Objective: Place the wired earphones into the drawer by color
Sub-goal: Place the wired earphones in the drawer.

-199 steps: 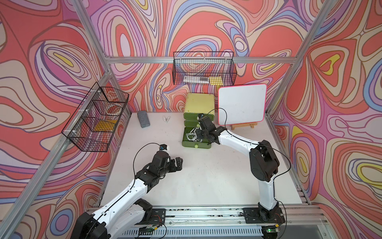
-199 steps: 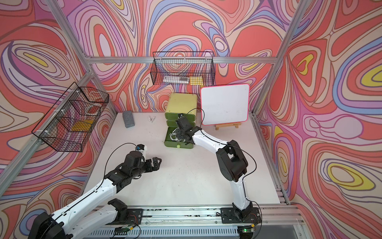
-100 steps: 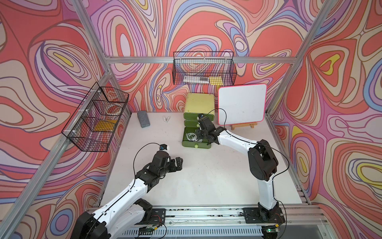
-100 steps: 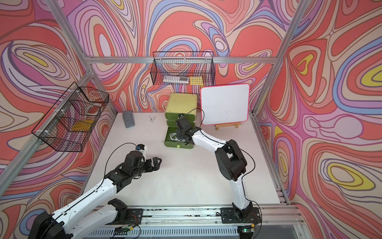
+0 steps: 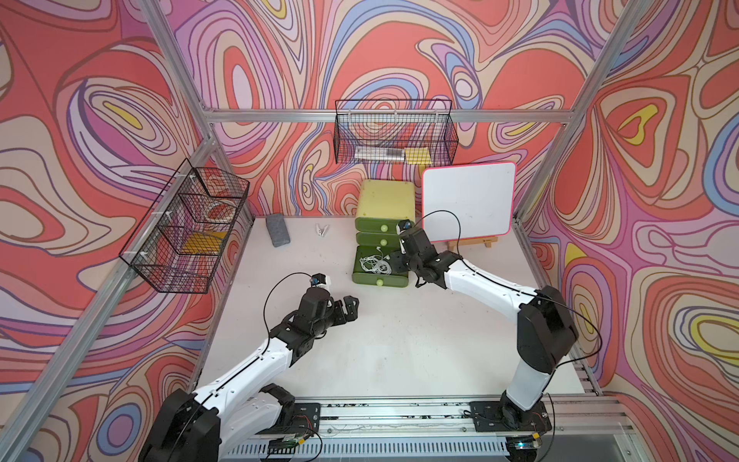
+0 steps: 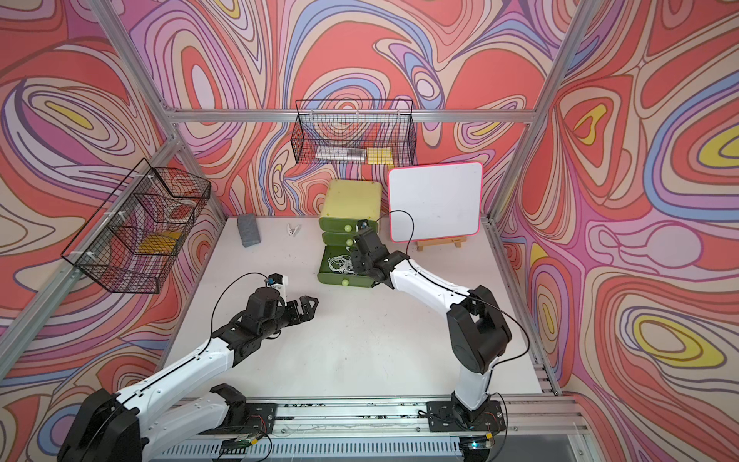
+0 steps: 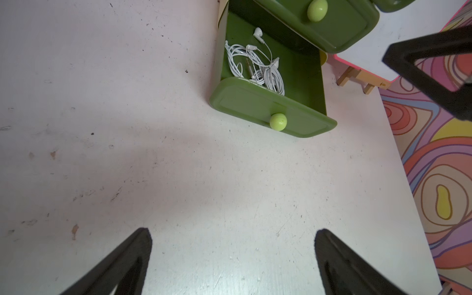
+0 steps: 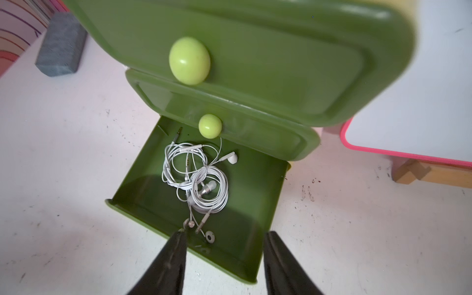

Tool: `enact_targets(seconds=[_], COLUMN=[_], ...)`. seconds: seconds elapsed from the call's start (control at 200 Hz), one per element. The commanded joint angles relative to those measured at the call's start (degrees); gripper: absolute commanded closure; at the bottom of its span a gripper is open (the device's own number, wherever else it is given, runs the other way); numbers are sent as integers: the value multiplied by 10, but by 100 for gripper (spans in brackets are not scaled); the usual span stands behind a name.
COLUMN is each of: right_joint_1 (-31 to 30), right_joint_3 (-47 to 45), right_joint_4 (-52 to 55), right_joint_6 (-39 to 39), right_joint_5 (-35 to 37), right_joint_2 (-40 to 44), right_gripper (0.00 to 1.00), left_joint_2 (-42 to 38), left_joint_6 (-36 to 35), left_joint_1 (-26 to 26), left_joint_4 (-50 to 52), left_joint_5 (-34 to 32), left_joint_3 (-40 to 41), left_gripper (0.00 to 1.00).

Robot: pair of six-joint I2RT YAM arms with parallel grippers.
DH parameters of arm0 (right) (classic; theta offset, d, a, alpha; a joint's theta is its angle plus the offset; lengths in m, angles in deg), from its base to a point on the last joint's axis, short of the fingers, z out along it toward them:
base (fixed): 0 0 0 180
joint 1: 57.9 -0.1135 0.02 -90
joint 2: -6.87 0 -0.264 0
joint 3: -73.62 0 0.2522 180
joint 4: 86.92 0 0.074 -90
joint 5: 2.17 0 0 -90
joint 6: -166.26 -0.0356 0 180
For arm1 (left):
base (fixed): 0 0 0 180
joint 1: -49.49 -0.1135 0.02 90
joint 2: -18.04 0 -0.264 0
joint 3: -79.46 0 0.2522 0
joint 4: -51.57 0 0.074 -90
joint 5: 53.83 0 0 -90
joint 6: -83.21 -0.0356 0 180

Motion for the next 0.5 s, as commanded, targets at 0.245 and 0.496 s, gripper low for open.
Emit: enact_targets(seconds=[0.245,0.496], right_joint_1=[12,21], right_joint_3=[-139,-196], right_joint_4=[-58,-72], right_joint_6=[21,-6], right_joint_5=[63,75], right_joint_2=[168,205], right_gripper=[2,2], left_joint_2=[79,140], left_joint_6=[90,87], left_joint_1=[23,56], left_joint_4=[-153,-170], left_joint_5=[-2,-37], left_joint_3=[9,-42], left_gripper=[5,7])
